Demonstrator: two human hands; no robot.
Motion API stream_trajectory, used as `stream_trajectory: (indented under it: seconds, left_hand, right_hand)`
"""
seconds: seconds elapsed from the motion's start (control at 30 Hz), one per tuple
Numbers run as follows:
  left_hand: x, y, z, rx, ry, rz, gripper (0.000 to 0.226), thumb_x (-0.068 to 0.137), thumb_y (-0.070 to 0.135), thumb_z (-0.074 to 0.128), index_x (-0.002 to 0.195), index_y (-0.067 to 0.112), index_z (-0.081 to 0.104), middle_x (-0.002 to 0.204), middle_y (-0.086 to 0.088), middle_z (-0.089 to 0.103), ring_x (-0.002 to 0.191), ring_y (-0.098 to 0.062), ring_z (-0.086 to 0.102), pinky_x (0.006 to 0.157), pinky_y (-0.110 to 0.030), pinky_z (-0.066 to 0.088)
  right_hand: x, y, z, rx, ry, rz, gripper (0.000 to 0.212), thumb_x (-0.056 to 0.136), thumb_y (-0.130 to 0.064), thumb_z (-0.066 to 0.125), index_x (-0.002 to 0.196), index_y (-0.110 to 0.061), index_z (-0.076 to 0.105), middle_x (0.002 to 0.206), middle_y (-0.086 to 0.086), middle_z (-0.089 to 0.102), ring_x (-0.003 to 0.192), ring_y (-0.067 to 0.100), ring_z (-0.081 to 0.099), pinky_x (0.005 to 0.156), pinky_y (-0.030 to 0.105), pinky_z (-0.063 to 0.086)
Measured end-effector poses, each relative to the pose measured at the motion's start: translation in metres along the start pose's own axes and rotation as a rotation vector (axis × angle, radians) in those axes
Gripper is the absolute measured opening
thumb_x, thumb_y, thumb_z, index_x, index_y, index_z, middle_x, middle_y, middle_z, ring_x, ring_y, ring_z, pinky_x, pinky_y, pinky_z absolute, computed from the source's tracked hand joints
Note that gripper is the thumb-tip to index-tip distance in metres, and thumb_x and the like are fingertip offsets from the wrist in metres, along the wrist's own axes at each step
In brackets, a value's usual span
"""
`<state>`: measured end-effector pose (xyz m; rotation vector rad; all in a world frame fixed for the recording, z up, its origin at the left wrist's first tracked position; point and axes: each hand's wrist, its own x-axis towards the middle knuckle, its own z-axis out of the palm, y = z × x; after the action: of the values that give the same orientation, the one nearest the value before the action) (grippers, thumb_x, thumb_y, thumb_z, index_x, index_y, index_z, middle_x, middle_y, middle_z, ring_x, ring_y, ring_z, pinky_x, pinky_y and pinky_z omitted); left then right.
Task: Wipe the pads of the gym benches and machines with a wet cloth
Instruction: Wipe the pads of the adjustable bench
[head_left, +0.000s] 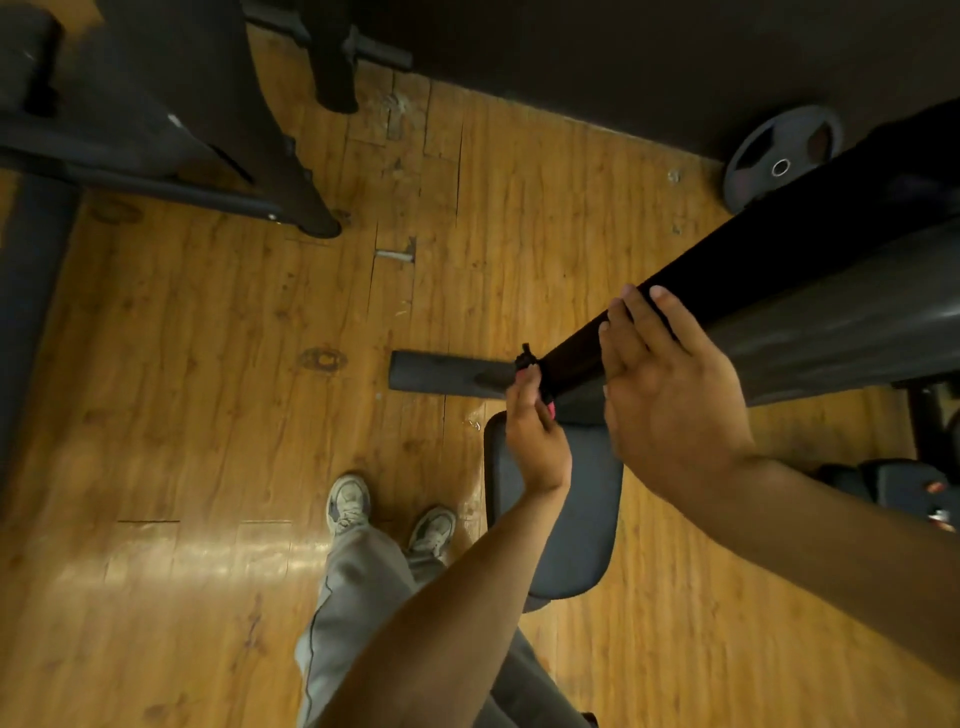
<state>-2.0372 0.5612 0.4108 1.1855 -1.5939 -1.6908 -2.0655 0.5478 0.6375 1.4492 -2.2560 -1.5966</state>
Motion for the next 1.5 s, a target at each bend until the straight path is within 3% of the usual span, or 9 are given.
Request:
stream_trajectory:
  seconds: [0.2, 0.4, 0.53, 0.67, 0.87, 1.07, 1.17, 1.3, 1.5]
  left_hand:
    - [-0.015, 0.113, -0.020, -0.101, -0.019, 0.152, 0.042, 0.099, -0.018, 0.039, 0.132, -0.007, 0.062, 0.138, -0.020, 0.058, 0.128, 0.019, 0.045, 0.097, -0.001, 0.040]
    - [-0.023, 0.192, -0.026, -0.089, -0.048, 0.285, 0.043, 0.101, -0.014, 0.041, 0.136, 0.001, 0.063, 0.141, -0.007, 0.058, 0.133, 0.009, 0.048, 0.106, -0.009, 0.040]
    - [-0.022, 0.243, -0.033, -0.140, -0.140, 0.442, 0.044, 0.101, -0.008, 0.054, 0.141, 0.008, 0.060, 0.144, 0.003, 0.055, 0.140, -0.006, 0.047, 0.115, -0.026, 0.041]
    - [-0.016, 0.293, -0.040, -0.142, -0.268, 0.619, 0.041, 0.104, -0.003, 0.050, 0.142, 0.007, 0.059, 0.145, -0.001, 0.055, 0.137, -0.005, 0.050, 0.104, -0.018, 0.049]
    - [-0.006, 0.333, -0.032, 0.354, -0.399, 0.892, 0.054, 0.095, -0.007, 0.061, 0.145, 0.014, 0.058, 0.148, 0.002, 0.052, 0.141, -0.011, 0.046, 0.114, -0.031, 0.045]
    - [-0.025, 0.366, -0.004, 0.705, -0.492, 1.179, 0.059, 0.089, -0.011, 0.066, 0.144, 0.008, 0.057, 0.153, -0.010, 0.051, 0.151, -0.026, 0.034, 0.121, -0.035, 0.025]
    - [-0.033, 0.382, 0.019, 0.719, -0.650, 1.168, 0.054, 0.095, -0.010, 0.060, 0.146, 0.007, 0.053, 0.156, -0.012, 0.046, 0.152, -0.026, 0.031, 0.120, -0.032, 0.020]
    - [-0.045, 0.398, 0.062, 0.804, -0.782, 1.203, 0.056, 0.094, -0.010, 0.060, 0.146, 0.008, 0.055, 0.148, -0.011, 0.056, 0.144, -0.027, 0.044, 0.117, -0.043, 0.042]
    - [-0.042, 0.411, 0.074, 0.709, -0.857, 0.968, 0.083, 0.102, 0.021, 0.062, 0.164, 0.034, 0.009, 0.165, 0.002, 0.032, 0.144, -0.020, 0.044, 0.108, -0.037, 0.050]
  right_hand:
    - [-0.034, 0.043, -0.035, 0.110, 0.046, 0.108, 0.070, 0.107, -0.042, 0.017, 0.158, 0.004, 0.001, 0.168, 0.025, -0.003, 0.155, 0.040, -0.014, 0.114, 0.054, -0.024]
    - [-0.067, 0.085, -0.050, 0.204, 0.150, 0.163, 0.070, 0.107, -0.043, 0.014, 0.154, 0.001, -0.012, 0.166, 0.022, -0.019, 0.149, 0.034, -0.032, 0.115, 0.055, -0.026]
    - [-0.079, 0.104, -0.039, 0.495, 0.417, 0.322, 0.065, 0.107, -0.035, 0.026, 0.160, -0.006, 0.002, 0.169, 0.015, -0.007, 0.156, 0.026, -0.012, 0.127, 0.053, 0.001]
    - [-0.087, 0.127, -0.018, 0.838, 0.516, 0.480, 0.072, 0.098, -0.020, 0.046, 0.162, -0.008, 0.015, 0.169, 0.012, 0.013, 0.157, 0.024, 0.012, 0.126, 0.047, 0.020]
    - [-0.092, 0.153, 0.021, 1.131, 0.590, 0.594, 0.079, 0.085, 0.002, 0.061, 0.158, -0.013, 0.035, 0.165, 0.008, 0.030, 0.153, 0.021, 0.027, 0.127, 0.038, 0.015]
    - [-0.098, 0.156, 0.057, 1.308, 0.616, 0.721, 0.084, 0.085, 0.003, 0.063, 0.160, -0.010, 0.027, 0.169, 0.008, 0.016, 0.157, 0.022, 0.008, 0.123, 0.033, 0.001]
    - [-0.107, 0.162, 0.083, 1.440, 0.617, 0.839, 0.080, 0.088, 0.004, 0.058, 0.160, -0.012, 0.028, 0.170, 0.006, 0.016, 0.158, 0.020, 0.004, 0.126, 0.038, 0.005]
    - [-0.119, 0.173, 0.109, 1.570, 0.644, 0.817, 0.078, 0.088, 0.008, 0.054, 0.159, -0.019, 0.034, 0.167, 0.000, 0.027, 0.156, 0.014, 0.014, 0.126, 0.036, 0.014]
    - [-0.129, 0.184, 0.100, 1.814, 0.837, 1.007, 0.055, 0.096, 0.000, 0.052, 0.150, -0.014, 0.050, 0.153, 0.001, 0.051, 0.145, 0.015, 0.040, 0.113, 0.019, 0.023]
